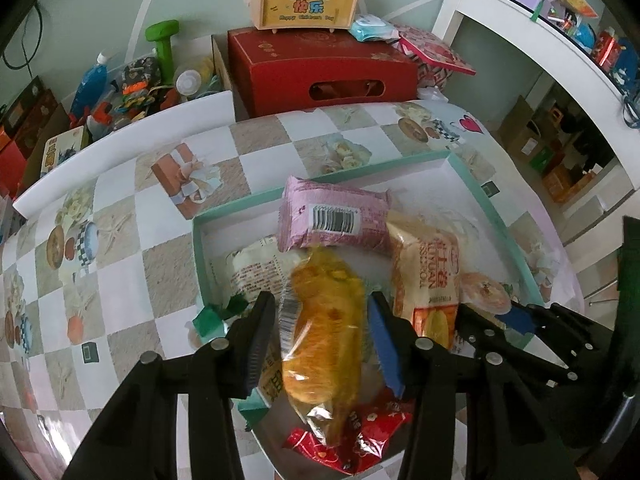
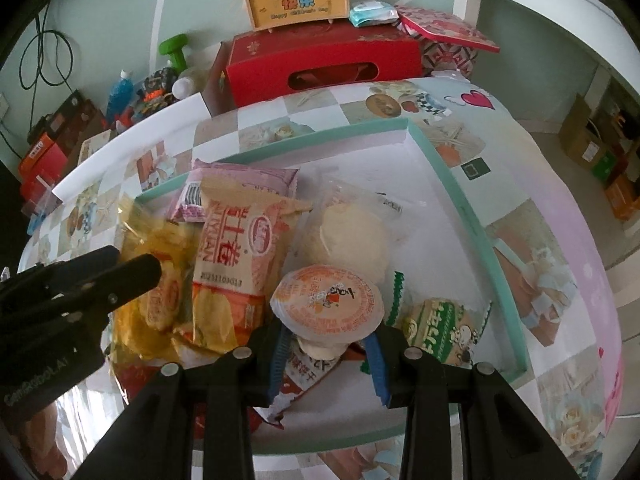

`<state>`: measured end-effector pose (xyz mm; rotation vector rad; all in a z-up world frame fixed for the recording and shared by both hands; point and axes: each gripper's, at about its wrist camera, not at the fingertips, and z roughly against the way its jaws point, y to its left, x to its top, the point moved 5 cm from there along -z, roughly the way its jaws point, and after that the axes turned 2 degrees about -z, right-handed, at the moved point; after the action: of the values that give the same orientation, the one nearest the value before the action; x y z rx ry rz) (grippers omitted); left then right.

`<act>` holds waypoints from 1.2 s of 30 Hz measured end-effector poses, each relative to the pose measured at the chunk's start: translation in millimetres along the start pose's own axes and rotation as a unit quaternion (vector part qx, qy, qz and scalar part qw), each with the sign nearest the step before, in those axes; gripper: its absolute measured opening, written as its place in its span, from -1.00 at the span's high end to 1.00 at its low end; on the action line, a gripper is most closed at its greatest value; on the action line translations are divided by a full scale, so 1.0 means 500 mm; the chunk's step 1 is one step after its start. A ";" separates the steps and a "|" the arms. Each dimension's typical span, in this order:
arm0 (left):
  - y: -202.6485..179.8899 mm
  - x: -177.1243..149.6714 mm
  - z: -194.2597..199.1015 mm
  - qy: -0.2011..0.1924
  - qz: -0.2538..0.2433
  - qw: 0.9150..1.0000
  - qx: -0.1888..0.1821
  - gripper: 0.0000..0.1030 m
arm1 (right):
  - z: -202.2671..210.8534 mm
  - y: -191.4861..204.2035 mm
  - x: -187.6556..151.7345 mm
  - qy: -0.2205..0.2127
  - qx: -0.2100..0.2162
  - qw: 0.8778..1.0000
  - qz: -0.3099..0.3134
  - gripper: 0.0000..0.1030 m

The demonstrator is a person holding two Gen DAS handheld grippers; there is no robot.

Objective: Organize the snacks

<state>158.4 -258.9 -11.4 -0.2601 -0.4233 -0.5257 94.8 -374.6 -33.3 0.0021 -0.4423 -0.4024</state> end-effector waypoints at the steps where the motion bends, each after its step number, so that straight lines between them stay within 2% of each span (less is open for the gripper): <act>1: -0.001 0.001 0.001 -0.001 -0.001 1.000 -0.001 0.04 | 0.000 0.001 0.001 0.000 0.000 1.000 0.001 0.27; 10: 0.007 -0.007 0.012 0.000 0.009 1.000 0.002 0.02 | 0.004 0.006 0.002 0.002 -0.002 1.000 0.000 0.26; 14: 0.014 -0.007 0.032 -0.009 0.017 1.000 0.000 -0.14 | 0.011 0.002 0.001 0.001 -0.003 1.000 -0.004 0.19; 16: 0.017 -0.008 0.041 -0.014 0.020 1.000 -0.001 -0.19 | 0.018 0.001 0.002 -0.002 -0.005 1.000 -0.006 -0.08; 18: 0.024 -0.011 0.053 -0.018 0.026 0.999 0.000 -0.26 | 0.026 -0.001 0.002 -0.006 -0.008 1.000 -0.006 -0.19; 21: 0.041 -0.019 0.067 -0.022 0.038 0.999 0.010 -0.44 | 0.035 -0.001 0.001 -0.007 -0.008 1.000 -0.009 -0.22; 26: 0.079 -0.039 0.086 -0.028 0.056 0.997 0.035 -0.51 | 0.048 0.007 -0.005 -0.007 -0.008 1.000 -0.003 -0.41; 28: 0.095 -0.048 0.089 -0.029 0.062 0.997 0.048 -0.63 | 0.053 0.013 -0.009 -0.007 -0.007 1.000 -0.002 -0.49; 29: 0.107 -0.055 0.091 -0.031 0.067 0.996 0.057 -0.76 | 0.055 0.015 -0.011 -0.007 -0.007 1.000 -0.002 -0.51; 36: 0.165 -0.095 0.102 -0.038 0.101 0.990 0.093 -0.87 | 0.071 0.039 -0.027 -0.008 -0.006 1.000 0.004 -0.72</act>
<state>148.9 -152.3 1.2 -0.1418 -0.5102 -0.2752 75.9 -348.7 -5.0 -0.0148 -0.4545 -0.3969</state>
